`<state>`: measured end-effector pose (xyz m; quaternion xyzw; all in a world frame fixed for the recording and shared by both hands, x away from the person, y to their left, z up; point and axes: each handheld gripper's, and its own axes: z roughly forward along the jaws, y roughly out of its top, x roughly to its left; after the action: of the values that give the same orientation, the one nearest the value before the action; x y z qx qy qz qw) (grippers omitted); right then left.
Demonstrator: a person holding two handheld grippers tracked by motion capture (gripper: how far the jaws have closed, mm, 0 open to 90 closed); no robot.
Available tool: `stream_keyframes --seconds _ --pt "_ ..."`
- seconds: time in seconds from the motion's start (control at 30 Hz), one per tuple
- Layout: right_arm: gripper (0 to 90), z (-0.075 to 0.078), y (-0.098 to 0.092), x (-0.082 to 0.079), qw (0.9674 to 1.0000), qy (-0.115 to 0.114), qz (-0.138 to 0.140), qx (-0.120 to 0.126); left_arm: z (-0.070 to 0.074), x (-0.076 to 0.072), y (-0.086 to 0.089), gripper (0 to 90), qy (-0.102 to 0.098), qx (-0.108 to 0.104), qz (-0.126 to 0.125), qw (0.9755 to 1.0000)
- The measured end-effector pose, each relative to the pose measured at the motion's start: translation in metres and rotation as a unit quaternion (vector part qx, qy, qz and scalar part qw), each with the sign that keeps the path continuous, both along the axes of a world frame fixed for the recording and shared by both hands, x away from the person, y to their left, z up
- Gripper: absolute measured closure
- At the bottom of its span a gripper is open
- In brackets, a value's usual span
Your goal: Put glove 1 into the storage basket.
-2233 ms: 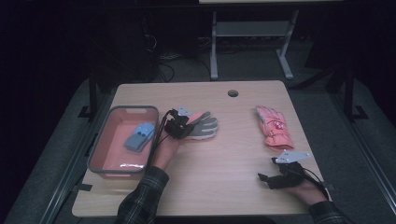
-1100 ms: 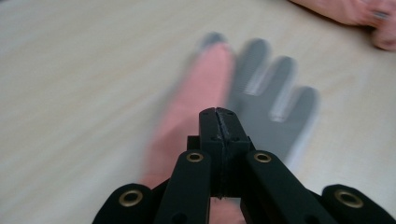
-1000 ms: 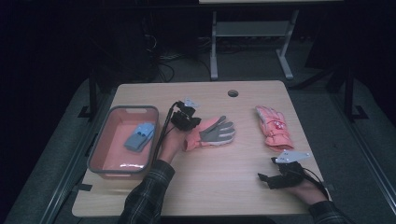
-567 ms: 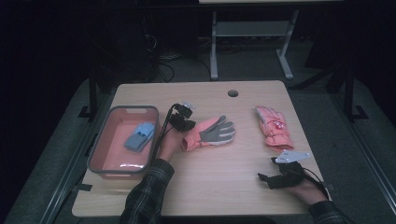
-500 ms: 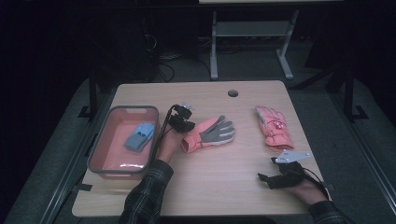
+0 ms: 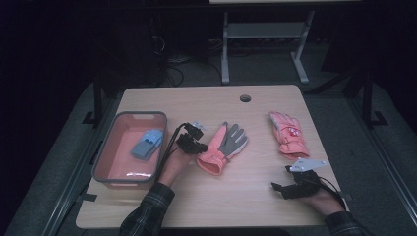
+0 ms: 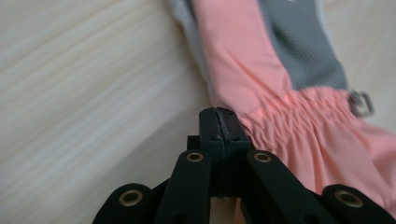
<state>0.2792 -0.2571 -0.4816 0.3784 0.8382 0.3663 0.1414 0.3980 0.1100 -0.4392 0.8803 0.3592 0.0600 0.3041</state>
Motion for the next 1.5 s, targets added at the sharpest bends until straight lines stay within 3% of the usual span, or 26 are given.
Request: stream_keyframes --seconds 0.13,0.27,0.37,0.57,0.93,1.13,1.5 --pt "13.7 0.0 0.0 0.0 1.0 0.0 0.0 0.0 0.002 -0.01 -0.003 89.8 0.006 -0.011 -0.019 0.9997" --pt "13.7 0.0 0.0 0.0 1.0 0.0 0.0 0.0 0.0 -0.018 -0.01 89.8 0.013 -0.007 -0.044 0.9989" --pt "13.7 0.0 0.0 0.0 1.0 -0.001 0.0 0.0 -0.003 -0.025 -0.019 89.8 0.018 -0.019 -0.057 0.9981" --pt "13.7 0.0 0.0 0.0 1.0 -0.001 0.001 0.0 -0.005 -0.032 -0.036 89.8 0.023 -0.005 -0.096 0.9951" --pt "13.7 0.0 0.0 0.0 1.0 0.0 0.0 0.0 -0.009 -0.04 -0.068 89.7 0.022 -0.022 -0.133 0.9907" --pt "13.7 0.0 0.0 0.001 1.0 0.001 -0.001 0.001 -0.006 -0.042 -0.062 89.7 0.016 -0.028 -0.129 0.9912" --pt "13.7 0.0 0.001 0.0 1.0 -0.001 -0.005 0.0 -0.002 -0.048 -0.032 89.5 -0.003 -0.02 -0.117 0.993"
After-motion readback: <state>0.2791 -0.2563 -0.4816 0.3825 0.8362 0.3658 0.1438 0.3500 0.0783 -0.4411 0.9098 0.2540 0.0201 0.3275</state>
